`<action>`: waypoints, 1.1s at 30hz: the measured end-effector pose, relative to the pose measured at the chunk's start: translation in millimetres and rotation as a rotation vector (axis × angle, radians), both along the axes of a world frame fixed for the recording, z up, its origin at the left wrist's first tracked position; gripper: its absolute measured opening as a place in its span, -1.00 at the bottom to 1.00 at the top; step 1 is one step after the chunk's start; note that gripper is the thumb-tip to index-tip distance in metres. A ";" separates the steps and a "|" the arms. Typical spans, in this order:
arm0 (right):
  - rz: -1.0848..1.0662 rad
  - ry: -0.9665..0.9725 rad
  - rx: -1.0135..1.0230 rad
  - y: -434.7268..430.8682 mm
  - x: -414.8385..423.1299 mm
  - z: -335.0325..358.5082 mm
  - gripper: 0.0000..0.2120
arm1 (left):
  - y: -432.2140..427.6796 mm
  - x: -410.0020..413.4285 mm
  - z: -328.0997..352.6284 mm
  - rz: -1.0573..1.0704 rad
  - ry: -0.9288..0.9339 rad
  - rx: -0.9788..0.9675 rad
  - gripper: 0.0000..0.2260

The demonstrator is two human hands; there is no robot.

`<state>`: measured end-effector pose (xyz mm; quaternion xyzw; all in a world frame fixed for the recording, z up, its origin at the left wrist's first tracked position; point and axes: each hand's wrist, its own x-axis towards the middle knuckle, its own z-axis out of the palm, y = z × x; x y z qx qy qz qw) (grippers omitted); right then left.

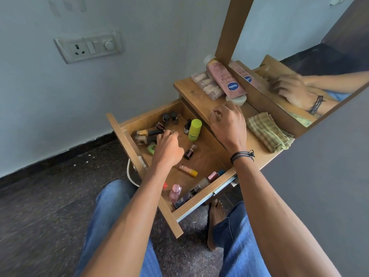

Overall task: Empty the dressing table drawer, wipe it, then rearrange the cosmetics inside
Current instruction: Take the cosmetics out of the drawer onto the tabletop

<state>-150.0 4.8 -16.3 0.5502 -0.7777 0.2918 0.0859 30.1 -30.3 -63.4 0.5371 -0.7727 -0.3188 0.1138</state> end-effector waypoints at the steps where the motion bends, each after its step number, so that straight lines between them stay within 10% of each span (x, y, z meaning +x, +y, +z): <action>1: 0.031 0.009 -0.004 0.2 -0.4 -0.8 -0.80 | -2.3 -0.8 3.1 -0.001 0.001 0.000 -0.49; 12: 0.251 0.439 0.437 -6.8 -0.5 -10.0 -0.43 | -42.8 -40.3 17.3 -0.116 0.001 -0.043 -0.60; 17: 0.270 0.413 0.428 -8.9 -1.1 -12.3 -0.56 | -46.5 -40.3 12.7 -0.090 0.018 -0.075 -0.67; 33: 0.307 -0.606 0.003 5.0 -7.1 10.7 -0.67 | -44.2 -29.7 17.0 0.084 0.259 -0.170 -0.82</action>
